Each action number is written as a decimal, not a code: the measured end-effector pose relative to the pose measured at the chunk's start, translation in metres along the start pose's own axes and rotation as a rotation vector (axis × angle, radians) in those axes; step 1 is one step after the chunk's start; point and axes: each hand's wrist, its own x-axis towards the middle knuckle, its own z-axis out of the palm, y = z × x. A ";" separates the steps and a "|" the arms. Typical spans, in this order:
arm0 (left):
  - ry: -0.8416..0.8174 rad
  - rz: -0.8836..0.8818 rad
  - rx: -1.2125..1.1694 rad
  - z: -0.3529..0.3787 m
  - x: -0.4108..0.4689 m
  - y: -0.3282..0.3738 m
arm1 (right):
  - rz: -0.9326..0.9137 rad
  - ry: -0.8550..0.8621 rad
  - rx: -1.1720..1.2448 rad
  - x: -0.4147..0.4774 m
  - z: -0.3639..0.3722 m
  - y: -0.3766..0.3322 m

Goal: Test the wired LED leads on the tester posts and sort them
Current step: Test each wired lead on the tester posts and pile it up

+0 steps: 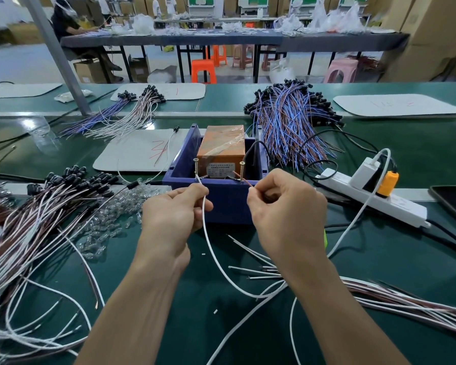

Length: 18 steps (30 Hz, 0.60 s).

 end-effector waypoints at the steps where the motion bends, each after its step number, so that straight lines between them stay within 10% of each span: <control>1: -0.001 -0.002 -0.003 0.000 0.000 0.000 | 0.005 -0.003 -0.001 0.001 0.000 0.000; 18: -0.012 0.005 0.008 -0.003 -0.009 0.004 | -0.025 -0.066 -0.035 -0.003 -0.015 -0.007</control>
